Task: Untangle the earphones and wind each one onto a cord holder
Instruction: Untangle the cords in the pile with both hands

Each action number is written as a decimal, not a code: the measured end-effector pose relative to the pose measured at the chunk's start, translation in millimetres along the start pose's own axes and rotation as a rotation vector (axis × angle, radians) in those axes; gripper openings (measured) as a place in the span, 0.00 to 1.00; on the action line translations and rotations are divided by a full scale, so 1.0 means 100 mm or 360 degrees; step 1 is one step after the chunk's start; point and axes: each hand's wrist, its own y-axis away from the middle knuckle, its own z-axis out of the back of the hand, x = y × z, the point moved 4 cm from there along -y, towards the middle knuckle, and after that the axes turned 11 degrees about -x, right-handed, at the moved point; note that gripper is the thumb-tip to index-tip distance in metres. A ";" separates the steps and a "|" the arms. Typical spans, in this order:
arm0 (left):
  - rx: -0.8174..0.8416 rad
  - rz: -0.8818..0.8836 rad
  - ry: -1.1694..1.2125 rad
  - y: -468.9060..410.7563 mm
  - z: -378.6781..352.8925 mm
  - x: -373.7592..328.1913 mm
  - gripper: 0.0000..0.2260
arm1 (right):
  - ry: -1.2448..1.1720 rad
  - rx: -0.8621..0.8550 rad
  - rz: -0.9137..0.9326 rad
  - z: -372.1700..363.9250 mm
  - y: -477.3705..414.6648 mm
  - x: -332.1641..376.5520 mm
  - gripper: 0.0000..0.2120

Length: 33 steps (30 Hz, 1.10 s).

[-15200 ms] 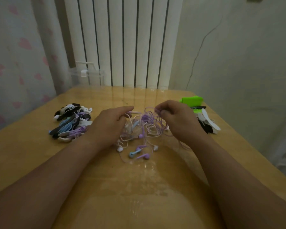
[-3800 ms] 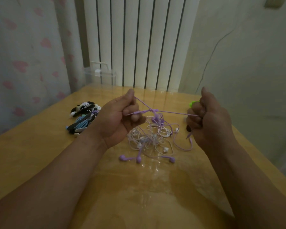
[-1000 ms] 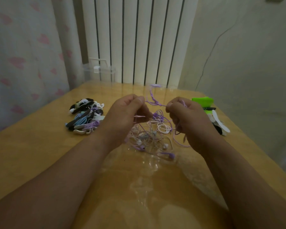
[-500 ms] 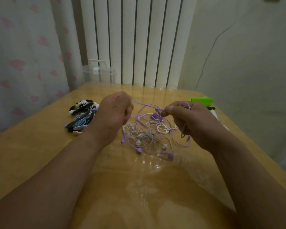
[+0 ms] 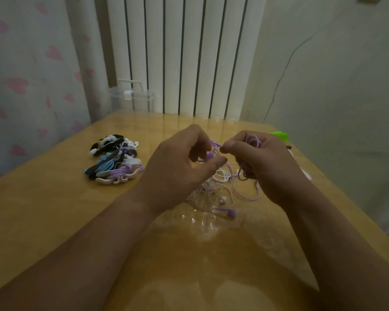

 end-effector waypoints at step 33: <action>0.0164 0.0403 0.0023 0.06 -0.11 0.16 0.06 | 0.0194 -0.0099 0.0131 -0.21 0.06 -0.08 0.07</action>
